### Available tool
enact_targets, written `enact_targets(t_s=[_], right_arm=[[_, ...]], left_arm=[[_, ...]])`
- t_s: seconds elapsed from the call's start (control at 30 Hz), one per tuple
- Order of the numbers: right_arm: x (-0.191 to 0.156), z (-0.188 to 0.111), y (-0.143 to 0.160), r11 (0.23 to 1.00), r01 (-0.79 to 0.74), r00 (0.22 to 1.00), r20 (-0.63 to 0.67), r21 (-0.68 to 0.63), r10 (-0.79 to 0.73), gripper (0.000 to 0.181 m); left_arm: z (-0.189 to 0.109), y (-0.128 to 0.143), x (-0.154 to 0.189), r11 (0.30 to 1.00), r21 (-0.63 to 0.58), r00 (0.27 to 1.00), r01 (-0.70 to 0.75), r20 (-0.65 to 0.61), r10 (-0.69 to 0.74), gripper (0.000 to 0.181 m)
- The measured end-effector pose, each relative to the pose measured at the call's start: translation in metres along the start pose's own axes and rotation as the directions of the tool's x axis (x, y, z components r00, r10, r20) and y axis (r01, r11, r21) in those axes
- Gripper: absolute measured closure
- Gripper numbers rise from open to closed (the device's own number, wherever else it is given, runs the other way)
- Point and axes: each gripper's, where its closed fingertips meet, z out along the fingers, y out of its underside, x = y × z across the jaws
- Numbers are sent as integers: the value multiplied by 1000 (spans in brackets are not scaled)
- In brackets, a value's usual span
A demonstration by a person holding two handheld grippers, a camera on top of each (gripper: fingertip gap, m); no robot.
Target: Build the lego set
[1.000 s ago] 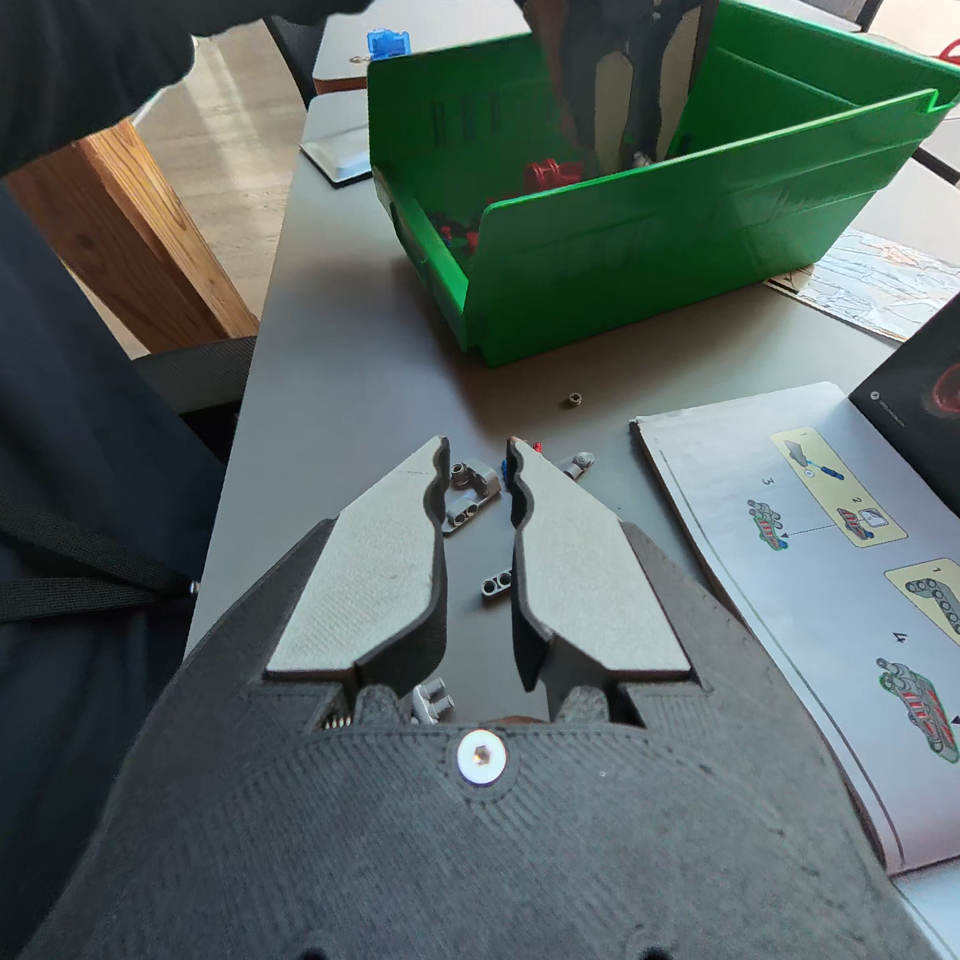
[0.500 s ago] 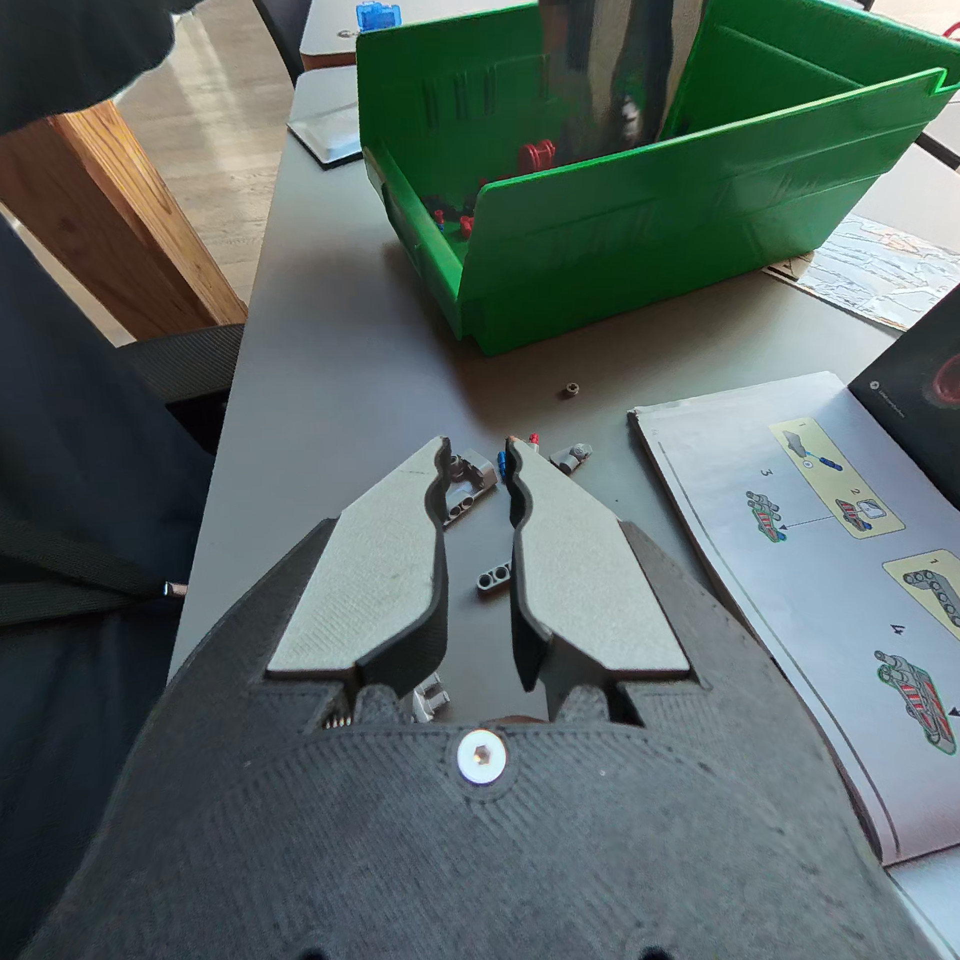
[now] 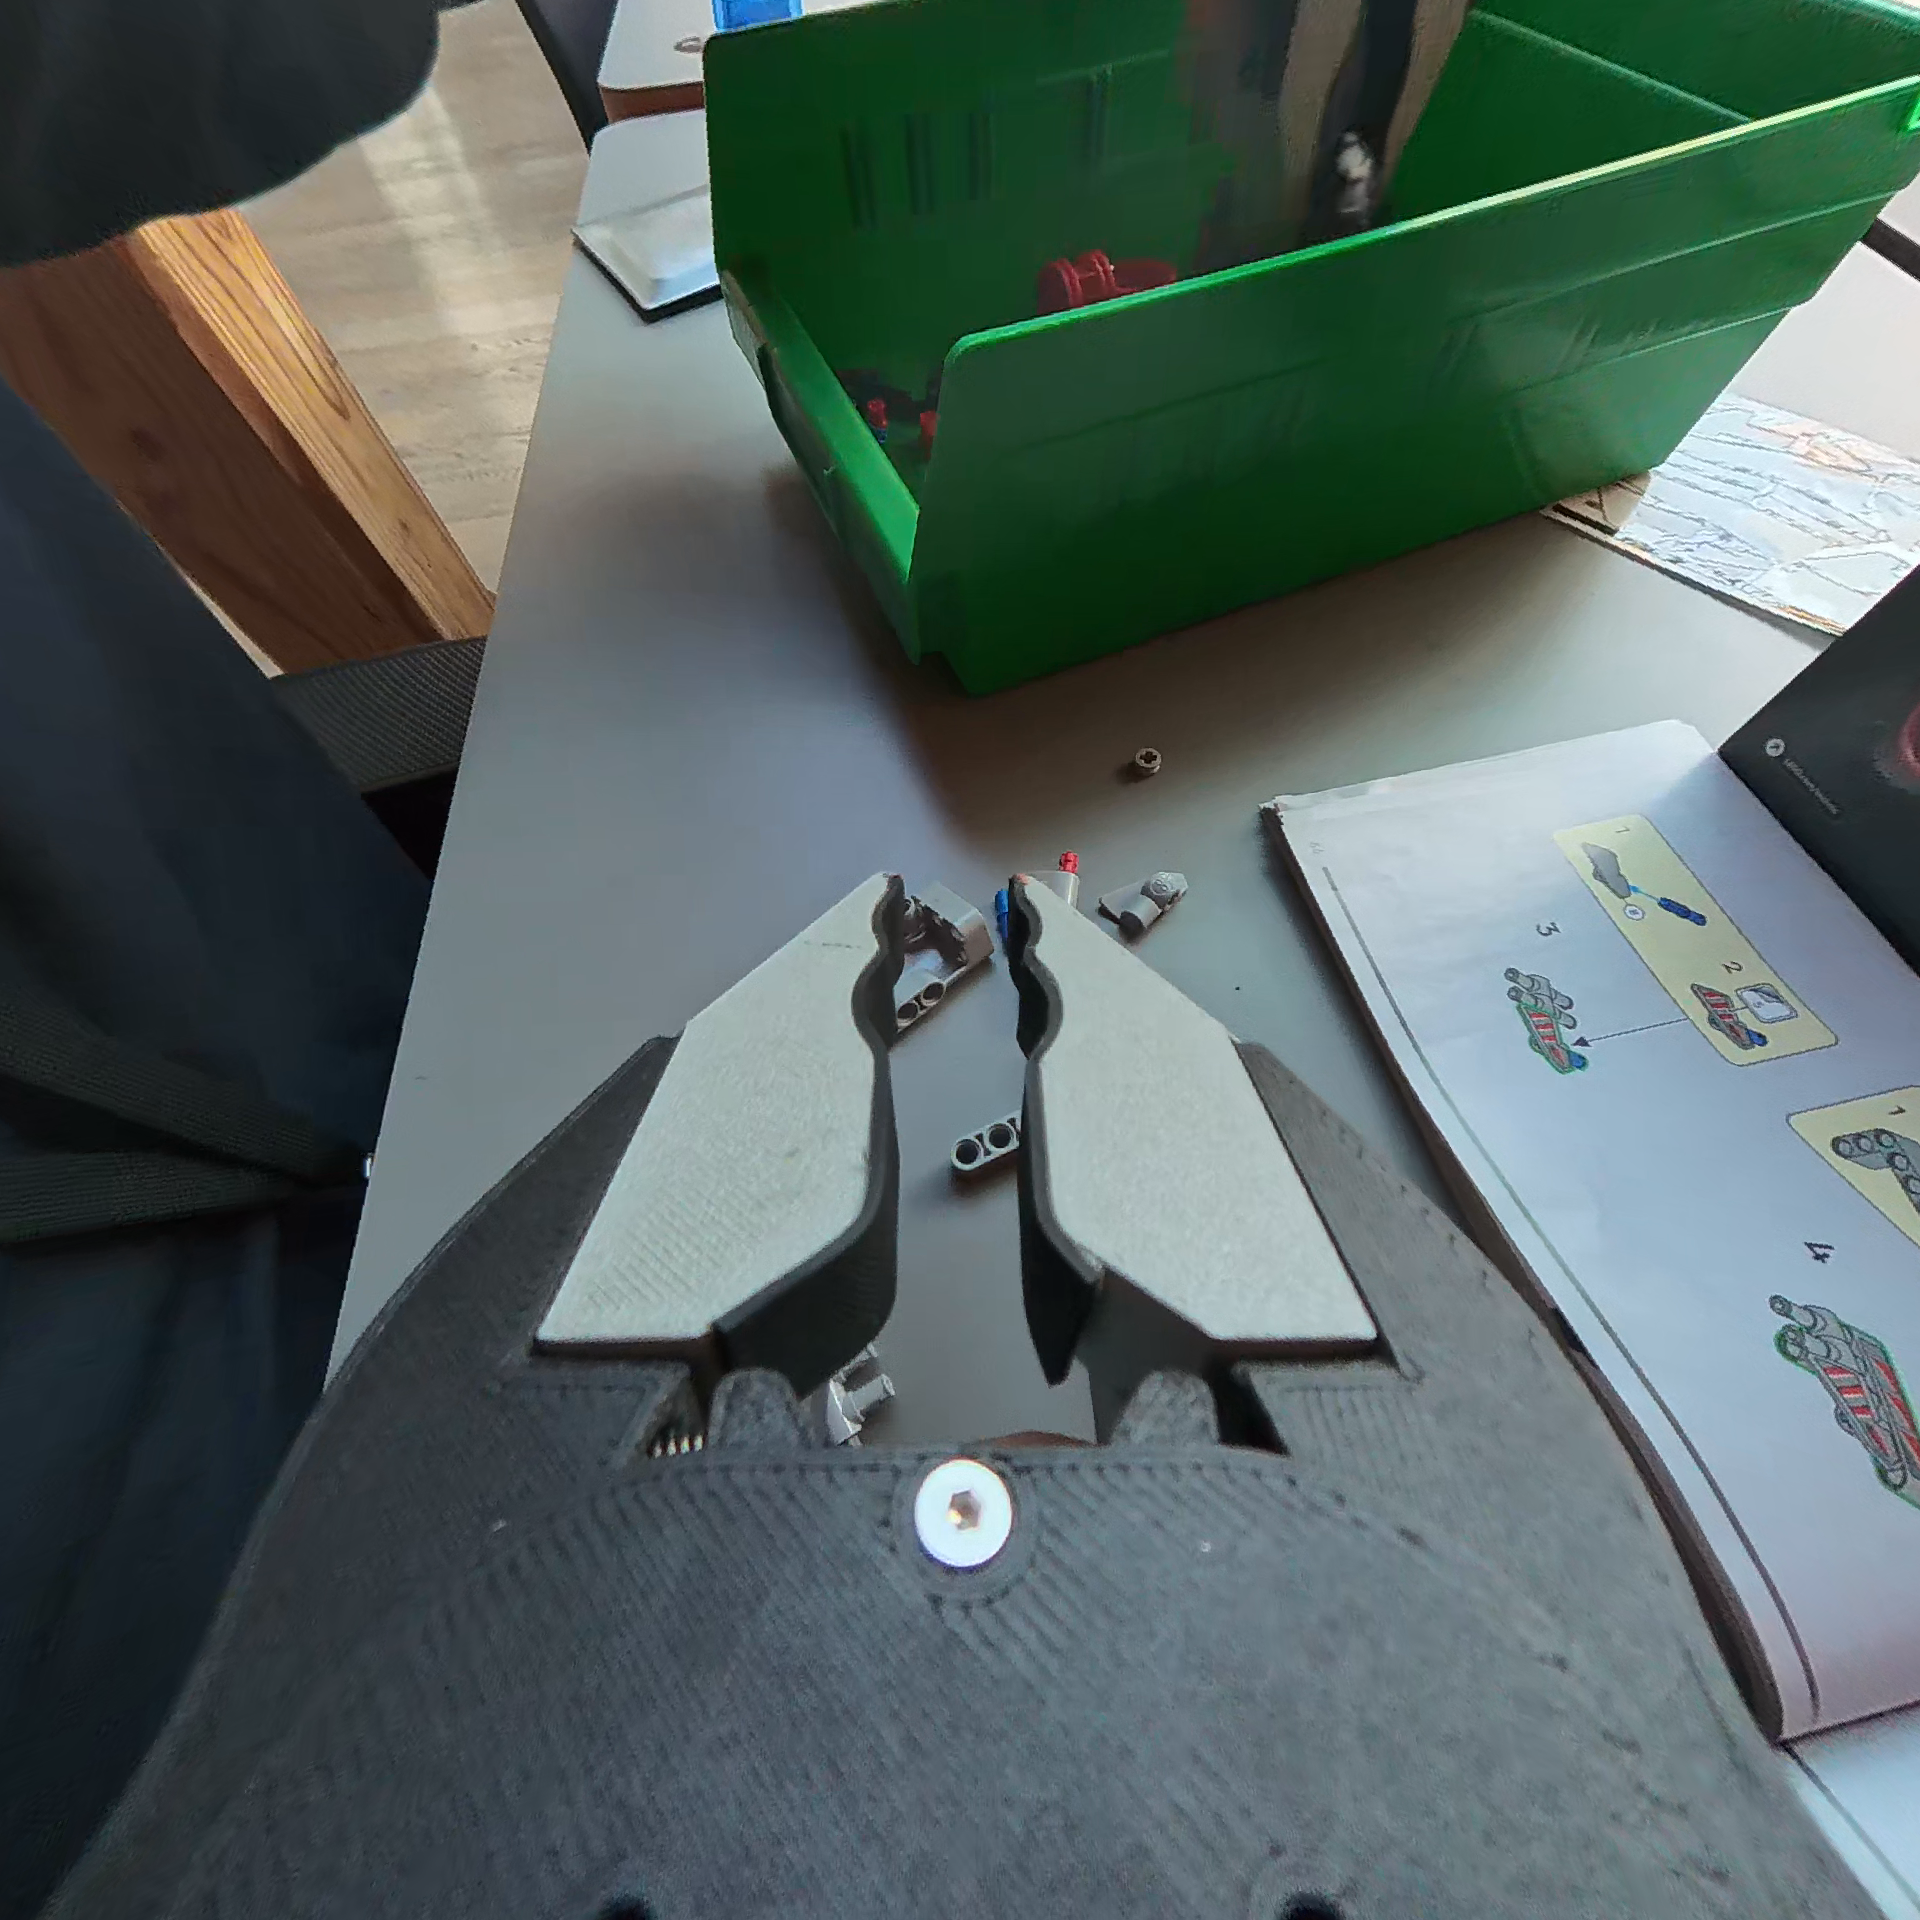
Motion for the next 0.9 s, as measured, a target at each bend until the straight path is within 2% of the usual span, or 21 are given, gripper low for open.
enact_targets(t_s=[0.03, 0.07, 0.1, 0.13, 0.2, 0.27, 0.3, 0.37, 0.43, 0.47, 0.63, 0.8, 0.9], right_arm=[[0, 0, 0, 1000, -4, 1000, 3, 3, 4, 165], [0, 0, -1, 1000, -7, 1000, 7, 5, 7, 165], [-1, 0, -1, 1000, -9, 1000, 10, 5, 9, 165], [-1, 0, 0, 1000, -8, 1000, 12, 4, 8, 165], [-2, 1, 1, 1000, -3, 1000, 13, -5, 3, 165], [-2, 2, 3, 1000, 6, 1000, 8, -15, -6, 165], [-2, 2, 3, 1000, 9, 1000, 5, -18, -9, 165], [-2, 3, 3, 1000, 11, 1000, 4, -19, -11, 165], [-2, 3, 4, 1000, 8, 1000, 5, -22, -8, 166], [-1, 3, 5, 1000, 8, 1000, 4, -25, -8, 166], [-2, 2, 3, 1000, 14, 1000, 1, -18, -14, 166], [-6, 0, -1, 999, 40, 999, -3, -13, -40, 166], [-5, 0, 0, 999, 51, 999, -14, -19, -51, 166]], left_arm=[[-4, 0, 0, 1000, 2, 1000, -19, 14, 19, 132], [-8, -5, -8, 999, 36, 998, -6, 62, 4, 106], [-13, -10, -15, 997, 67, 995, 31, 87, -37, 108], [-18, -13, -20, 994, 90, 992, 61, 100, -70, 119], [-25, -16, -28, 990, 128, 987, 66, 135, -84, 119], [-30, -17, -35, 987, 146, 984, 62, 159, -85, 111], [-30, -21, -44, 982, 170, 975, 85, 191, -117, 116], [-21, -25, -55, 974, 182, 961, 132, 219, -171, 154], [0, -21, -49, 983, 113, 969, 142, 189, -161, 146], [6, -21, -49, 983, 95, 967, 155, 187, -171, 154], [9, -26, -47, 974, 129, 973, 187, 112, -202, 156], [13, -22, -44, 938, 170, 954, 301, -45, -297, 155], [9, -21, -44, 963, 136, 969, 231, 53, -240, 156]])
